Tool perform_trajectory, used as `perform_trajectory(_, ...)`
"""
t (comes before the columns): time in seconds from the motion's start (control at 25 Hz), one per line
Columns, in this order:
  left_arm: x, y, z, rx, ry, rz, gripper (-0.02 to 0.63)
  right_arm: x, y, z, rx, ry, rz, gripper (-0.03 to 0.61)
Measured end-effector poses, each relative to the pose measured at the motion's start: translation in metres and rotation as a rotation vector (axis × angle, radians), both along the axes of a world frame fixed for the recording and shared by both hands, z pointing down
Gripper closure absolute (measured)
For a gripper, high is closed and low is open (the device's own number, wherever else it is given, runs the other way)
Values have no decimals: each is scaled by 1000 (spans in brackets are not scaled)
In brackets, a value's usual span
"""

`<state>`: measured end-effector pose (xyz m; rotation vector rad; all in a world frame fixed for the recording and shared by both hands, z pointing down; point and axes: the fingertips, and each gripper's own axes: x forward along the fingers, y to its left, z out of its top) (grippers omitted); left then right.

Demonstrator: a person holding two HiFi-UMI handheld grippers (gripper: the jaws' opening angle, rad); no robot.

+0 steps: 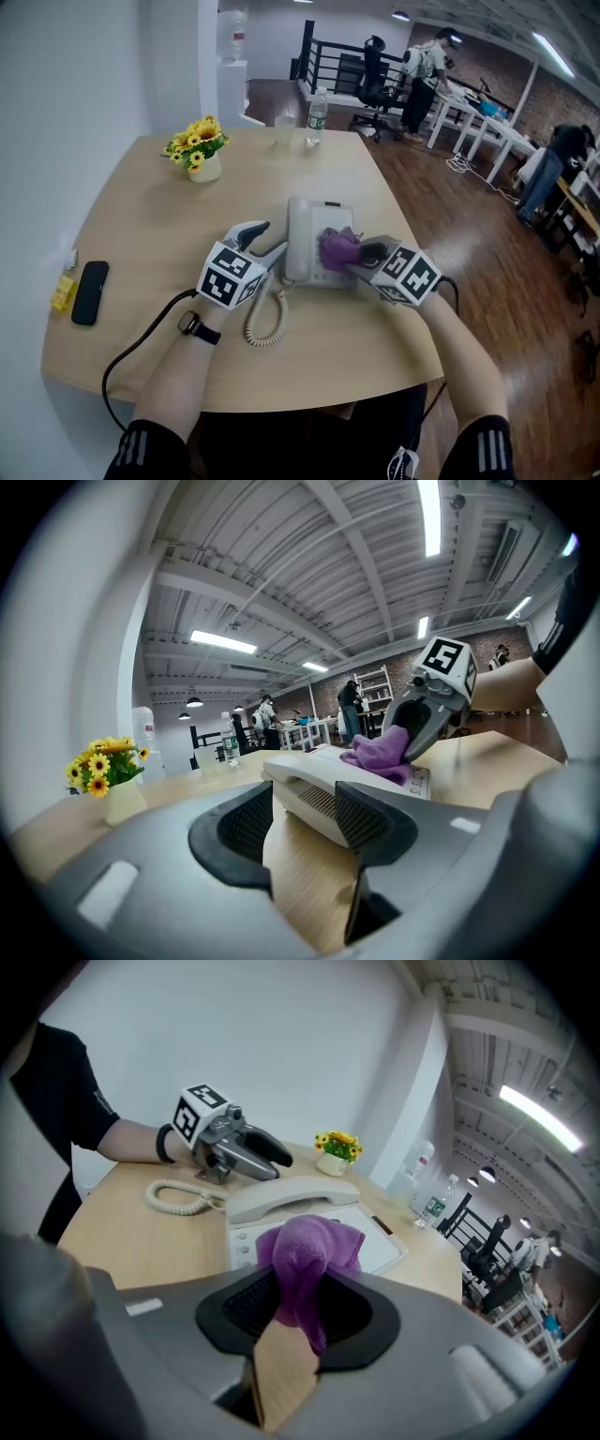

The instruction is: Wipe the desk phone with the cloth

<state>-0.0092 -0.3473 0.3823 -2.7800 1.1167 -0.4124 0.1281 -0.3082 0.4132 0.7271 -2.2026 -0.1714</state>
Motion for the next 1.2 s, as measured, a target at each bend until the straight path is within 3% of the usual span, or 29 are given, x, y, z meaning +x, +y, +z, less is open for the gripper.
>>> perform_trajectory(0.4,0,0,1,-3,-1,0,413,-2,56,4,-36,4,-83,451)
perform_trajectory(0.68,0,0,1,-4,1,0,413,-5,-28,-69,42,-164,69,449)
perform_trajectory(0.96,1,0,0,0,-3,1,413,-26,-104,-63,3,-122,158,449)
perform_trajectory(1.2,2,0,1,-2,-6,1,413,-29,-108,-31,-58,-96,168,451)
